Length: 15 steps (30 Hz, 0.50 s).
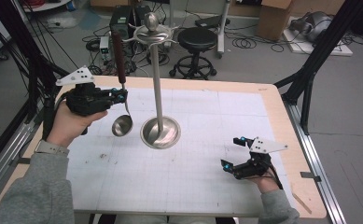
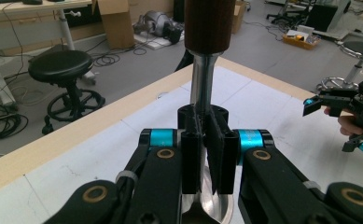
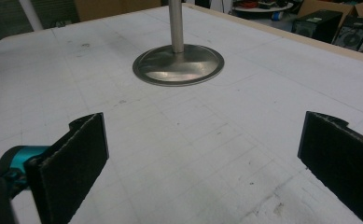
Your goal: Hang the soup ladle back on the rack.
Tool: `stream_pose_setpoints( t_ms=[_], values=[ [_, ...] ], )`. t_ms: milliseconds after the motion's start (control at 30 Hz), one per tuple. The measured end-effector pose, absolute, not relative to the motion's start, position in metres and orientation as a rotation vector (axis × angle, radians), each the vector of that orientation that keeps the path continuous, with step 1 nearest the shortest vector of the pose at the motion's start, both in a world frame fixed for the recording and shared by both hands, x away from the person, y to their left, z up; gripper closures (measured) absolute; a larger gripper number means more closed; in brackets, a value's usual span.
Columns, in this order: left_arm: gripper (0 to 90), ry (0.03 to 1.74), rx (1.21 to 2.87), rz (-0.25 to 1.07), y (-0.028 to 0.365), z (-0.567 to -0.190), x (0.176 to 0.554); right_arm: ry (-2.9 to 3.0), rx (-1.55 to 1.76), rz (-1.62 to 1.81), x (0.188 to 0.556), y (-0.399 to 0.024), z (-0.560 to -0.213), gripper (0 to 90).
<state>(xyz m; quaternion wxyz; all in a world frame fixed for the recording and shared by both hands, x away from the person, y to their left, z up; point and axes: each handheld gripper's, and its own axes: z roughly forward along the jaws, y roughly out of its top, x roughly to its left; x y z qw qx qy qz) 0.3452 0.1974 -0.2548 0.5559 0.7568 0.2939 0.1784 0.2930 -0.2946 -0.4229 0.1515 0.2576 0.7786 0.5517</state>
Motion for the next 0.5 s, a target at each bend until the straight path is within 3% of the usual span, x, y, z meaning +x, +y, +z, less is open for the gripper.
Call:
stream_pose_setpoints(
  t_ms=[500],
  values=[
    [84.1,0.678,1.805,0.427,0.187,-0.251,0.35,2.235,0.741,1.588,0.293,-0.295,-0.423,0.7]
  ],
)
